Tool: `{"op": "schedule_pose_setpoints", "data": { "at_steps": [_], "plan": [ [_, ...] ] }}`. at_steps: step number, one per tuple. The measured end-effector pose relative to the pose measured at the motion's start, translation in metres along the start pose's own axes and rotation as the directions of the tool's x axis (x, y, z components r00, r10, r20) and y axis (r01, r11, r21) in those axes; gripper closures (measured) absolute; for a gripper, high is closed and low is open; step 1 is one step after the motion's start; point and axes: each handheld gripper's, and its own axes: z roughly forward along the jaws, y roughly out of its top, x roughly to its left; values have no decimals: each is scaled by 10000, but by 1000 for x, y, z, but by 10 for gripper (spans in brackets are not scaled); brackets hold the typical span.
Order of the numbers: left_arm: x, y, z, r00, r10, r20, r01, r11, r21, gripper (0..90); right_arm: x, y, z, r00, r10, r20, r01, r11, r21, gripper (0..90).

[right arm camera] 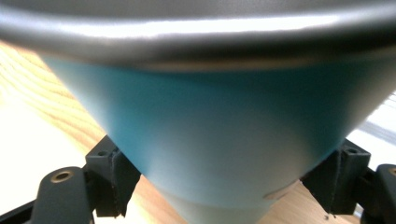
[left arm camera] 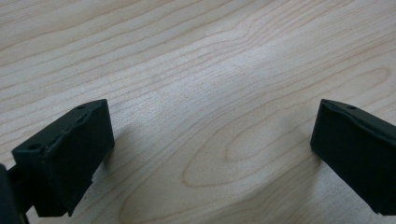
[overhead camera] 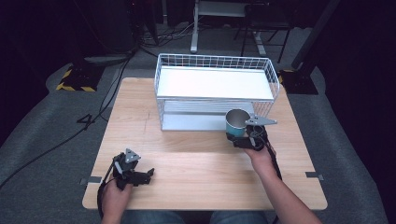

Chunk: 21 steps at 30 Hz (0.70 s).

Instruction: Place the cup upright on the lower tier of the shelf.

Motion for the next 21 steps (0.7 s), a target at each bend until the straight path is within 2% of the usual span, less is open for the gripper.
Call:
{"op": "schedule_pose_setpoints", "data": {
  "at_steps": [4, 7, 13, 16, 21],
  "plan": [
    [0, 0, 0, 10000, 0, -2, 0, 10000, 0, 0, 2, 4, 10, 10000, 35, -47, -36, 9999, -134, 223],
    [0, 0, 0, 10000, -3, -2, 3, 10000, 0, 0, 3, 7, 19, 9999, 118, -78, -118, 9999, -46, 223],
    [0, 0, 0, 10000, 1, -2, -1, 10000, -6, 0, 1, 14, 37, 9999, 151, -80, -154, 9993, -355, 222],
    [0, 0, 0, 10000, 1, -2, -1, 10000, -8, 0, -1, 16, 46, 9997, 248, -83, -250, 9991, -337, 223],
    [0, 0, 0, 10000, 1, -4, -1, 10000, -5, 0, -3, 21, 61, 9999, 94, 58, -91, 9987, -508, 222]
  ]
}}
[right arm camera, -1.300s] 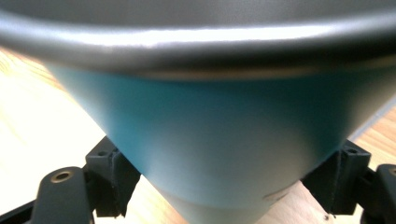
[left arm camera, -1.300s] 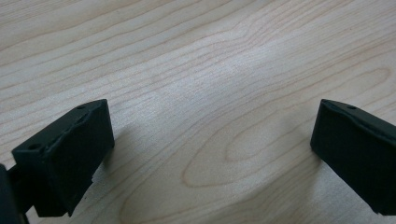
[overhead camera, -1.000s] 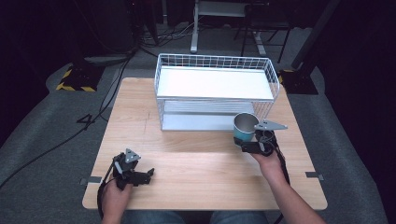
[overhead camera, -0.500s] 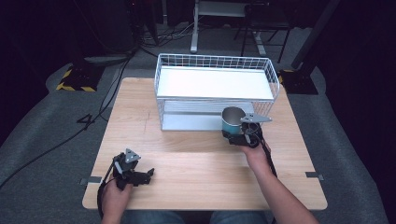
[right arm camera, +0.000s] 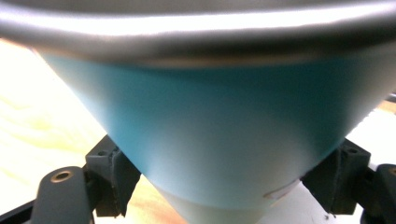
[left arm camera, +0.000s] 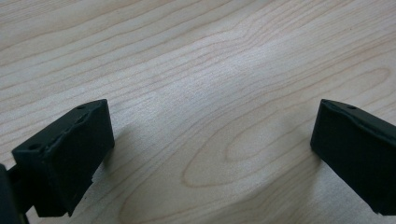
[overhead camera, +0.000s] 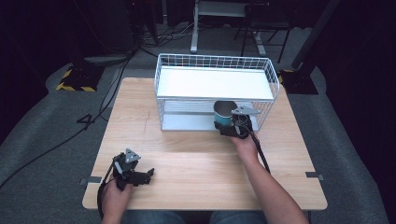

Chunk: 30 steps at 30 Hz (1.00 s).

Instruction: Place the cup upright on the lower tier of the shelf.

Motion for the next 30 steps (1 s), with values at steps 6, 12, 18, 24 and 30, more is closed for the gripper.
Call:
{"op": "schedule_pose_setpoints", "data": {
  "at_steps": [6, 12, 18, 24, 30],
  "plan": [
    [0, 0, 0, 10000, -40, -2, 40, 10000, 16, 0, 0, 3, 16, 10000, -51, -45, 50, 9999, -135, 223],
    [-1, 0, 0, 10000, -36, 2, 36, 10000, 29, 0, 2, 4, 30, 9999, -102, -77, 102, 9999, -91, 222],
    [-1, 0, -1, 10000, -39, 16, 39, 10000, 45, 0, 2, 6, 43, 9998, -189, -46, 188, 9995, -256, 222],
    [-1, 0, -1, 10000, -42, 12, 42, 10000, 42, 0, 1, 9, 56, 9998, -163, 87, 165, 9995, -272, 222],
    [-1, 0, -1, 10000, -42, 17, 42, 10000, 41, 0, 1, 13, 69, 9997, -167, 186, 173, 9992, -347, 221]
  ]
}}
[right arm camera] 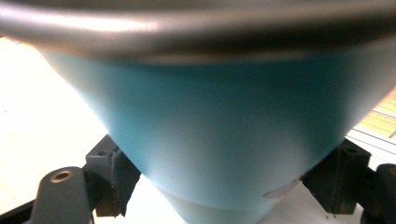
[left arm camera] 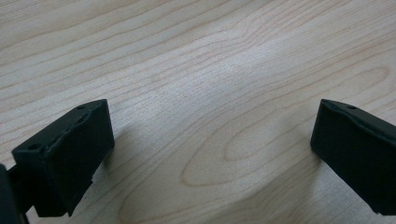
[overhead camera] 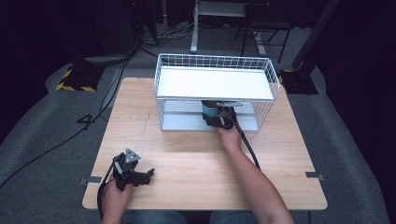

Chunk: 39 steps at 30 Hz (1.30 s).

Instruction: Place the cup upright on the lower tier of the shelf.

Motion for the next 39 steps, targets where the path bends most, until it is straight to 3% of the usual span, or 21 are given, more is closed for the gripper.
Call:
{"op": "schedule_pose_setpoints", "data": {
  "at_steps": [5, 15, 17, 22, 23, 24, 31, 36, 39],
  "plan": [
    [0, 0, 0, 10000, 1, 0, -1, 10000, 0, 0, 0, 0, 6, 9999, -85, 145, 85, 9999, 63, 221],
    [0, 0, 0, 9999, 110, 56, -110, 9999, 18, 0, -5, -3, 7, 9983, 581, 81, -580, 9983, -18, 216],
    [0, 0, 0, 9999, 110, 55, -110, 9999, 18, 0, -7, -3, 8, 9993, 367, 67, -366, 9992, -130, 215],
    [0, 0, 0, 9999, 113, 52, -113, 9999, 17, 0, -7, -3, 7, 9984, 566, 89, -566, 9984, 45, 164],
    [0, 0, 0, 9999, 115, 53, -115, 9999, 19, 0, -9, -3, 8, 9992, 396, 85, -396, 9992, -56, 158],
    [0, 0, 0, 9999, 109, 55, -109, 9999, 17, 0, -8, -4, 7, 9979, 630, 128, -633, 9978, 193, 151],
    [0, 0, 0, 9999, 118, 51, -118, 9999, 18, 0, -10, -2, 4, 9992, 264, 297, -270, 9994, 196, 111],
    [0, 0, 0, 9999, 103, 55, -103, 9999, 11, 0, -10, -3, -2, 9979, 617, 177, -625, 9968, 506, 89],
    [0, 0, 0, 9999, 112, 35, -112, 9999, -10, 0, -11, -3, -10, 9993, 275, 262, -290, 9979, 572, 85]
  ]
}}
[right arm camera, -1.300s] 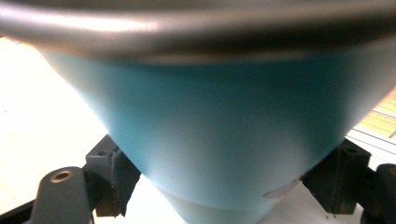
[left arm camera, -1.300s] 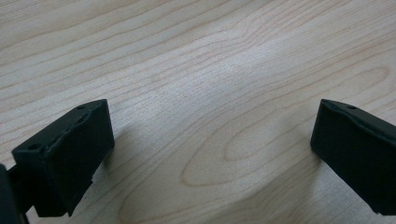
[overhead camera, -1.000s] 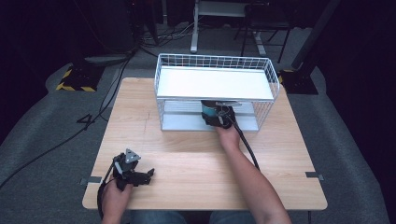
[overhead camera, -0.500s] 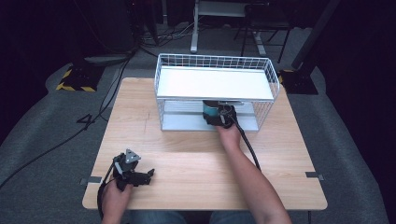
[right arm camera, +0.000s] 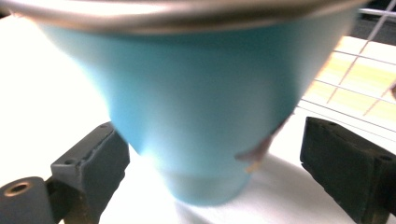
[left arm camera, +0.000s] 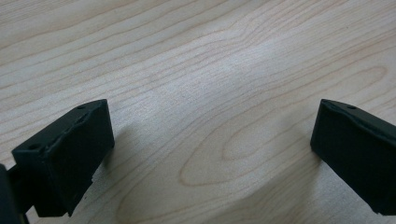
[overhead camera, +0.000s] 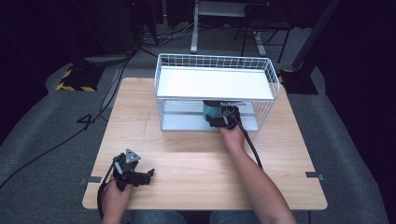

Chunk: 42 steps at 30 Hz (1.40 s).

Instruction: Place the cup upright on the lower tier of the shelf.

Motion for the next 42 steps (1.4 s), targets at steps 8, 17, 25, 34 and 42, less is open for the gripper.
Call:
{"op": "schedule_pose_setpoints", "data": {
  "at_steps": [8, 17, 25, 34, 42],
  "plan": [
    [0, 0, 0, 10000, -1, 0, 1, 10000, -3, 0, 1, -4, -27, 9995, -188, -263, 185, 9998, -118, 84],
    [-1, 0, 0, 10000, 0, -4, 0, 10000, -10, 0, 11, -16, -73, 9962, -346, -804, 340, 9994, -90, 84],
    [-2, -1, 0, 10000, -15, -22, 15, 10000, -13, 0, 13, -17, -113, 9892, -701, -1287, 683, 9975, -184, 97],
    [-4, -2, -2, 10000, -17, 12, 17, 10000, -5, 0, 7, -31, -149, 9863, -781, -1450, 765, 9969, -165, 97],
    [-4, -2, -1, 10000, -1, 22, 1, 10000, -12, 0, 2, -48, -175, 9826, -616, -1750, 603, 9981, -127, 122]
  ]
}}
